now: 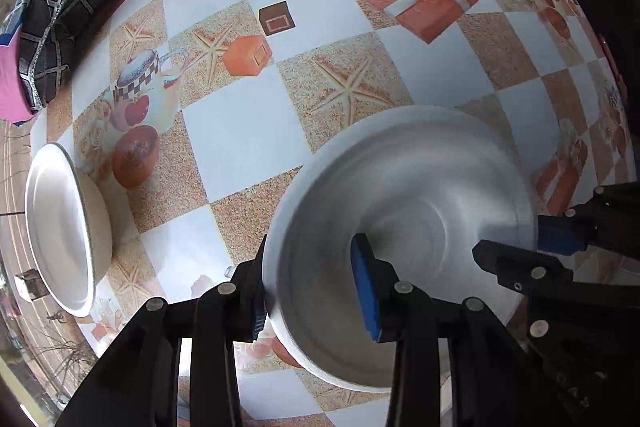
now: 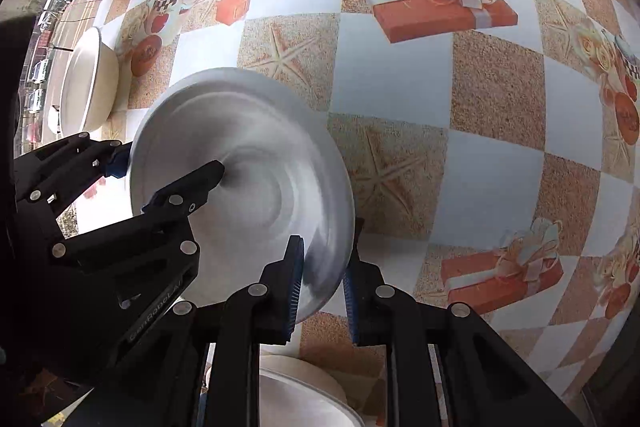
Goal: Organize plates and bowls
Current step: 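Carry the second white bowl with the right gripper toward the first bowl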
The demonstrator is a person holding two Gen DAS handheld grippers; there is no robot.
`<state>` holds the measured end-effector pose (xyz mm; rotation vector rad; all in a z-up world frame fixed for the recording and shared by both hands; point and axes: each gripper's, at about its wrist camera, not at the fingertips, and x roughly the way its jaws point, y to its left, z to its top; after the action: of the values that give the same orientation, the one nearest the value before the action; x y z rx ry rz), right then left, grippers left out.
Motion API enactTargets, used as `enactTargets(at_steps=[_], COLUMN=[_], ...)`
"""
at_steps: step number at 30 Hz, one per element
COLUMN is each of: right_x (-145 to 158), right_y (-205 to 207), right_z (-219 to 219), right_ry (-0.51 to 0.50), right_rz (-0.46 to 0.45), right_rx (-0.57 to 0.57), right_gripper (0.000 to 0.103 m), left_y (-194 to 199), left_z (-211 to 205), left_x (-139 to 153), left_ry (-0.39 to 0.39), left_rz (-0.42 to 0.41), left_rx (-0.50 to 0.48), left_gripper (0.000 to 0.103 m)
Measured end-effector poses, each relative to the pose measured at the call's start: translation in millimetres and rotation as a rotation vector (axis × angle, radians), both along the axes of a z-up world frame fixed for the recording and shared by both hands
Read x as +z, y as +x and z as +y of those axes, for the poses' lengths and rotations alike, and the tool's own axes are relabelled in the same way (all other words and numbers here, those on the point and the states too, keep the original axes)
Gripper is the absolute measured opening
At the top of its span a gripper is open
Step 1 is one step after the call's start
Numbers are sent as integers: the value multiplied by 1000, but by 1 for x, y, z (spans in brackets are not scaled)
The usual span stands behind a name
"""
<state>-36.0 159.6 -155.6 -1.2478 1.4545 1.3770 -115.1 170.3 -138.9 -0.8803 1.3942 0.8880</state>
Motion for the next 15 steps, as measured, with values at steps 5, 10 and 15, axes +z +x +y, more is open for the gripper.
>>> enactTargets(at_steps=[5, 10, 15], right_x=[-16, -11, 16], right_y=[4, 14, 38], right_z=[-32, -37, -53], right_ry=[-37, -25, 8], right_rz=[23, 23, 38], right_rx=[-82, -98, -120], right_gripper=[20, 20, 20], left_y=[2, 13, 11], left_z=[-17, -8, -11], left_x=[-3, 7, 43], left_ry=[-22, 3, 80], left_rz=[-19, 9, 21], left_rx=[54, 42, -18], left_gripper=[41, 41, 41])
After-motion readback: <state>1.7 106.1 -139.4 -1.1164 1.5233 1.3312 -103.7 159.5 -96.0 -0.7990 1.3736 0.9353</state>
